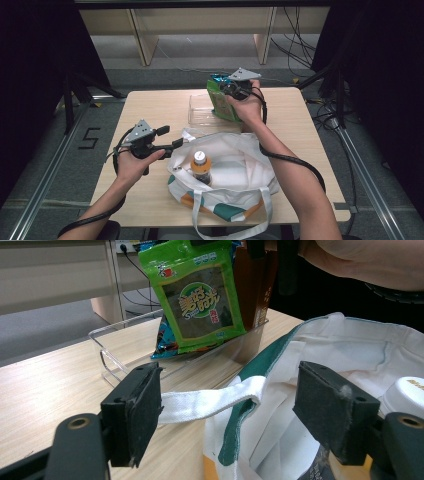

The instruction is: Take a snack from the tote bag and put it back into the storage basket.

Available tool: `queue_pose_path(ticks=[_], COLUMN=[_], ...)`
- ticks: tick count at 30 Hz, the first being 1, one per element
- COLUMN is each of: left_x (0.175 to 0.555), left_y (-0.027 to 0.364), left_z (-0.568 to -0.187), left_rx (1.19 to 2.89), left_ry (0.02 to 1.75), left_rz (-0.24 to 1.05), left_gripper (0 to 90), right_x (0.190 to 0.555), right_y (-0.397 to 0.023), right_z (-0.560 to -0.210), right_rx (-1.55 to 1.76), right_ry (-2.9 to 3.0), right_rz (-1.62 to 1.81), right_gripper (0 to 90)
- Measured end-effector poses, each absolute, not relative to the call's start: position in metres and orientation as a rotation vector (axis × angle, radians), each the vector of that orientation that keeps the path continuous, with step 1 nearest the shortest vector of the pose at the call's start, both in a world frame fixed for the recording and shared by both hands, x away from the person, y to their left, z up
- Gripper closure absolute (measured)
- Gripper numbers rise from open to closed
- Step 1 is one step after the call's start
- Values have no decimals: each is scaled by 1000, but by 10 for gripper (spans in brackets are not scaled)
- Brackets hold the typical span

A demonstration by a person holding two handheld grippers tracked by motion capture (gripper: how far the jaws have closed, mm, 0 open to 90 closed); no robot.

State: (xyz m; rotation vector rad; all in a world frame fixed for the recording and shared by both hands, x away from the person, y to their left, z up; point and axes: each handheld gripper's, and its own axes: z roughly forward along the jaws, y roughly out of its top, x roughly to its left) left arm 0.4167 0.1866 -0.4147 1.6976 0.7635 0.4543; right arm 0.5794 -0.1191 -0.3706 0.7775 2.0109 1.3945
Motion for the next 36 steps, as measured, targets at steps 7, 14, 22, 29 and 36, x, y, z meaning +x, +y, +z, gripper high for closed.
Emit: queue_pose_path(ticks=[7, 14, 22, 29, 36], left_x=[417, 417, 417, 417, 417], left_y=[187, 187, 187, 187, 188], left_z=[-415, -415, -415, -415, -415], left_rx=[1696, 1696, 1696, 1696, 1700], left_ry=[765, 765, 767, 765, 769], left_rz=[456, 456, 454, 455, 459], left_gripper=[260, 260, 259, 258, 258], right_x=[580, 580, 583, 585, 589], right_y=[-119, -118, -115, -112, -112], right_z=[-371, -362, -357, -359, -365], right_rx=[769, 723, 696, 704, 740], right_ry=[2023, 2018, 1988, 2001, 1990], right_rz=[1383, 1399, 1407, 1399, 1397], right_gripper=[900, 900, 900, 900, 900])
